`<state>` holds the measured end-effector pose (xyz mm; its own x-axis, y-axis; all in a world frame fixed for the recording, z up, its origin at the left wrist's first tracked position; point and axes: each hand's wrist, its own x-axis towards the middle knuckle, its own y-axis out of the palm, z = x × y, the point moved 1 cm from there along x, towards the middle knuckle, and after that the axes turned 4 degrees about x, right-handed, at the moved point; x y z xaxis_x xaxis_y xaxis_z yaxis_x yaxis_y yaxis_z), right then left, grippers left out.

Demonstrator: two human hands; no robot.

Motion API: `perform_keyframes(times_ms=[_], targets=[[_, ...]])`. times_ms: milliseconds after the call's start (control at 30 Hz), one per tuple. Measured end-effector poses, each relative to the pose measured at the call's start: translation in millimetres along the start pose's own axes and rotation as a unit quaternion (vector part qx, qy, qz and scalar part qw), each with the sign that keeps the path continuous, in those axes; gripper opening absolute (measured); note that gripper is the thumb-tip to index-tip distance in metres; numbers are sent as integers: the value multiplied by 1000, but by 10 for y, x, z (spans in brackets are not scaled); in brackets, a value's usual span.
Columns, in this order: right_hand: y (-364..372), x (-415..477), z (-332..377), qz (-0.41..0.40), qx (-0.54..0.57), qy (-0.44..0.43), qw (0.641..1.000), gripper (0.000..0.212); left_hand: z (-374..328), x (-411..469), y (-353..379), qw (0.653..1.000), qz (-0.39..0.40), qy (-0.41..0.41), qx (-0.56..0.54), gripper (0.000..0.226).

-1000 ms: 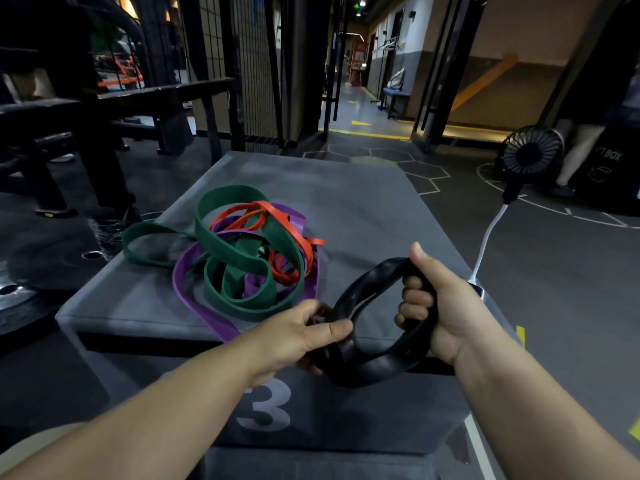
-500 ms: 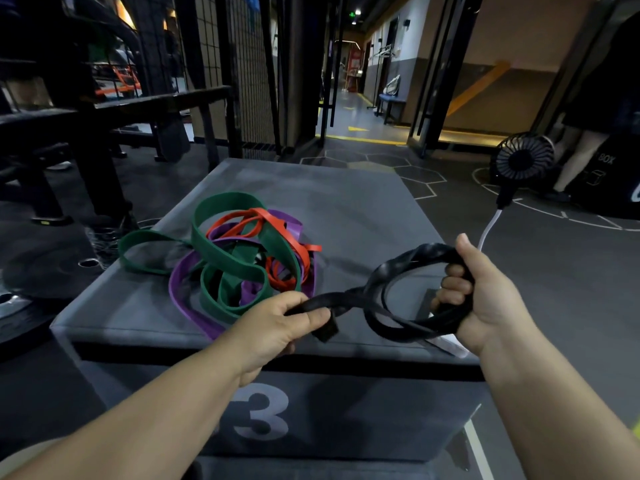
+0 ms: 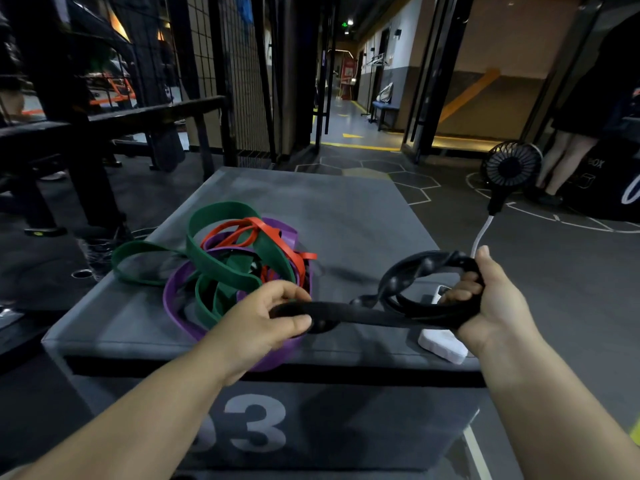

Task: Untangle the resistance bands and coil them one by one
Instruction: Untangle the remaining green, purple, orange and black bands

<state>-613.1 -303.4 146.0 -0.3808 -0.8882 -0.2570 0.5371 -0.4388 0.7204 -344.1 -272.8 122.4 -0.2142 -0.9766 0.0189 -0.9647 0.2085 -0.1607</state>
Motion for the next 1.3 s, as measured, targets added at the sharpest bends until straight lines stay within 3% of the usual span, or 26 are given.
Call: perform_keyframes(times_ms=[100,233,400,433,500,567,633,700,767,833,900,1000,1033,1100,1233,1300], targets=[[-12,-4,-5,-4,-5,8,1000,30,-6,-5,-26,997,58,-32,38,8],[-7,-23,-25,1,-12,12,1000,28,-63,-50,-56,993,112,-28,17,35],[7,-27,-58,3,-45,29,999,28,0,-9,-70,994,49,-47,-88,35],[10,-24,-53,1,-47,30,998,27,17,15,-91,998,16,-32,-61,36],[15,-25,-39,2,-46,27,999,28,59,53,-123,992,-85,19,95,36],[24,-31,-40,9,-55,30,998,31,67,46,-99,939,-176,60,289,33],[30,-37,-49,23,-80,37,996,34,31,32,-56,878,-217,82,418,27],[41,-56,-47,39,-109,47,992,38,24,67,-66,840,-234,93,481,20],[50,-84,-26,52,-131,57,988,41,33,114,-107,829,-244,95,494,15],[49,-98,2,58,-148,64,985,42,70,151,-146,843,-252,116,461,15],[33,-90,28,58,-167,68,982,43,106,183,-171,883,-240,151,374,21],[0,-56,53,57,-182,73,979,44,84,161,-136,977,-142,115,106,20],[-7,-51,56,57,-185,73,978,44,65,144,-94,991,-93,94,-12,20],[-12,-48,53,59,-193,72,977,45,46,109,-26,983,-15,56,-173,19],[-24,-41,36,65,-213,75,972,45,36,72,-81,971,75,76,-214,16],[-41,-23,45,65,-220,75,970,45,53,66,-166,965,133,73,-212,49]])
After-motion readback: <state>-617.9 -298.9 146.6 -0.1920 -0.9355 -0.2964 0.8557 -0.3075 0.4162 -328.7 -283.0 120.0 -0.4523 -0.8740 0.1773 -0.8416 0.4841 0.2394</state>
